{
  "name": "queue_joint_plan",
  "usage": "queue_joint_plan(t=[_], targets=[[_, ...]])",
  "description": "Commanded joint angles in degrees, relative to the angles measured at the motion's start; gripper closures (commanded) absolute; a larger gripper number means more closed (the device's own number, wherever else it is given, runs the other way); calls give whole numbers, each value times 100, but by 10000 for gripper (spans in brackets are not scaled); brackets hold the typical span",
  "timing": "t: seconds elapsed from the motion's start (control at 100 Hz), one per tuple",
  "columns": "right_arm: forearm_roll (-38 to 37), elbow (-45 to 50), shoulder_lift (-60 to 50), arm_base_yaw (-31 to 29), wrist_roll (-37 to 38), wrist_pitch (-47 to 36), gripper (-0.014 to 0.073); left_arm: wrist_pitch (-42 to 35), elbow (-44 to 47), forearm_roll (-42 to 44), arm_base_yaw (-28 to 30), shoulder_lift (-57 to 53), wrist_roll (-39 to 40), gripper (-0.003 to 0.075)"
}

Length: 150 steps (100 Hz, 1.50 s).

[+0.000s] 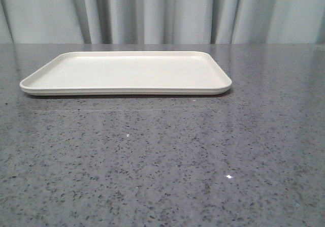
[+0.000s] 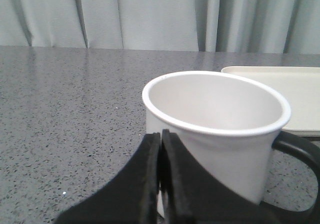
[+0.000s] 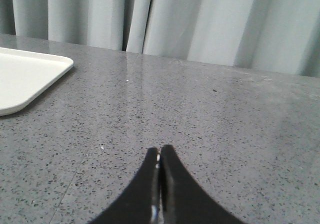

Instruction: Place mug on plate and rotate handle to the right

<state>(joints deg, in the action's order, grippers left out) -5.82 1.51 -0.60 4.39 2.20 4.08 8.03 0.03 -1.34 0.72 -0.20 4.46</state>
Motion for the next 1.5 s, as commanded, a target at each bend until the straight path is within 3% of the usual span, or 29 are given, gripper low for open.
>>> queue_joint_plan(t=[0.0, 0.45, 0.73, 0.85, 0.97, 1.11, 1.3, 1.49], targets=[[-56, 5, -116, -2, -12, -469, 658, -496, 62, -23, 9, -173, 1, 740], [-56, 5, -116, -2, -23, -485, 658, -496, 62, -23, 9, -173, 1, 740], [-60, 5, -116, -2, -20, -1293, 658, -928, -124, -23, 9, -173, 1, 740], [-6, -67, -116, -2, 2, -1530, 658, -409, -674, -23, 9, -173, 1, 740], [357, -519, -89, -2, 220, -876, 658, 695, -1600, -118, 9, -123, 50, 740], [710, -1460, 64, -2, 357, 560, 658, 2065, -2850, -179, 9, 305, 50, 740], [710, -2902, 837, -2, 302, 2538, 658, 3731, -4379, -732, 9, 1528, 61, 740], [710, -4084, 1763, -2, 175, 3647, 658, 4766, -5333, -1339, 9, 2813, 50, 740]])
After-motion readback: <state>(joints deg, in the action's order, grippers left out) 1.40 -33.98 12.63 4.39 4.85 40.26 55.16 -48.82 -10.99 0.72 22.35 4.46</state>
